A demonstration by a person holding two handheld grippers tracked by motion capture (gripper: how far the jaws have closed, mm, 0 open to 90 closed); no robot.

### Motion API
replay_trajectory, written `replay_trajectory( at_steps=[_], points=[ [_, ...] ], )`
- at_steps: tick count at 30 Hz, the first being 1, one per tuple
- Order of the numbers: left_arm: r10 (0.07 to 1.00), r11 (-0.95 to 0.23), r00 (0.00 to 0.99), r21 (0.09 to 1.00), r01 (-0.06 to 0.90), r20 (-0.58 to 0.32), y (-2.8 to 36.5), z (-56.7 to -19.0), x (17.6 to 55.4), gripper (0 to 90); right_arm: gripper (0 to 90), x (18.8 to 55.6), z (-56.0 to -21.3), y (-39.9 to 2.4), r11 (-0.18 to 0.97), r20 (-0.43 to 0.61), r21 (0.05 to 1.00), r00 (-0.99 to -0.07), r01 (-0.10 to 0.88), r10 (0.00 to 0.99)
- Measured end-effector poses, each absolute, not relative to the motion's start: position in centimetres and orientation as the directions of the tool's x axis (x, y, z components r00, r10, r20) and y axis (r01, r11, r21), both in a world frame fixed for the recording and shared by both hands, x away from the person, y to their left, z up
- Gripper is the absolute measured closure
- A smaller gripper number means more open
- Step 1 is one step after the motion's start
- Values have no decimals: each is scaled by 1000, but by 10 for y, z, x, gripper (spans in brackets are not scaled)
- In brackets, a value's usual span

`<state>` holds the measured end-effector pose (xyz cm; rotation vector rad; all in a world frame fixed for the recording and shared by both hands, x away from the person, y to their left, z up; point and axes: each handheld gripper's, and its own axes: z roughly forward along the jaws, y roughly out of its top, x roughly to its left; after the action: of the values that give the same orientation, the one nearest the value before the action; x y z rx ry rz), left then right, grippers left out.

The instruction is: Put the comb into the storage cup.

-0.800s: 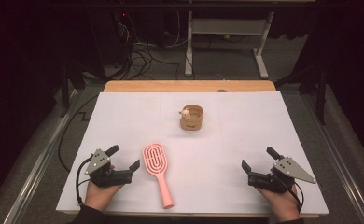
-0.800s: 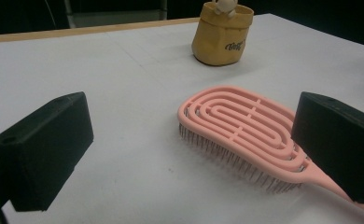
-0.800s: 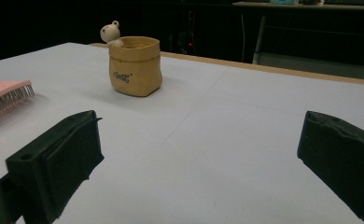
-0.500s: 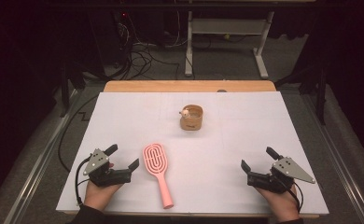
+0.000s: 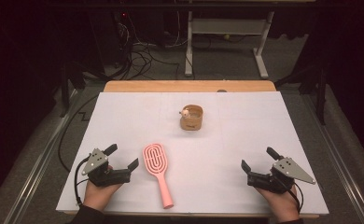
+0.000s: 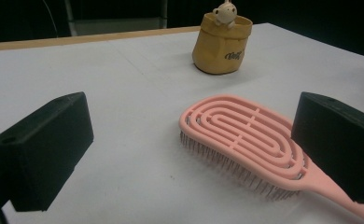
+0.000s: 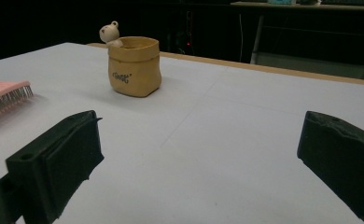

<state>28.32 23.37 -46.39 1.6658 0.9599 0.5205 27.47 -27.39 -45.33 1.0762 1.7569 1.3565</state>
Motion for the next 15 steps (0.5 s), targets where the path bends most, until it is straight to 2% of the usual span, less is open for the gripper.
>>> replay_trajectory(
  at_steps=[9, 15],
  points=[
    [799, -108, 589, 936, 336, -119, 230, -464, 284, 0, 3, 273, -453, -274, 119, -16, 971, -442, 208, 897],
    [797, -100, 591, 935, 339, -129, 233, -463, 282, 95, 3, 273, -453, -274, 121, -18, 971, -443, 207, 897]
  ],
)
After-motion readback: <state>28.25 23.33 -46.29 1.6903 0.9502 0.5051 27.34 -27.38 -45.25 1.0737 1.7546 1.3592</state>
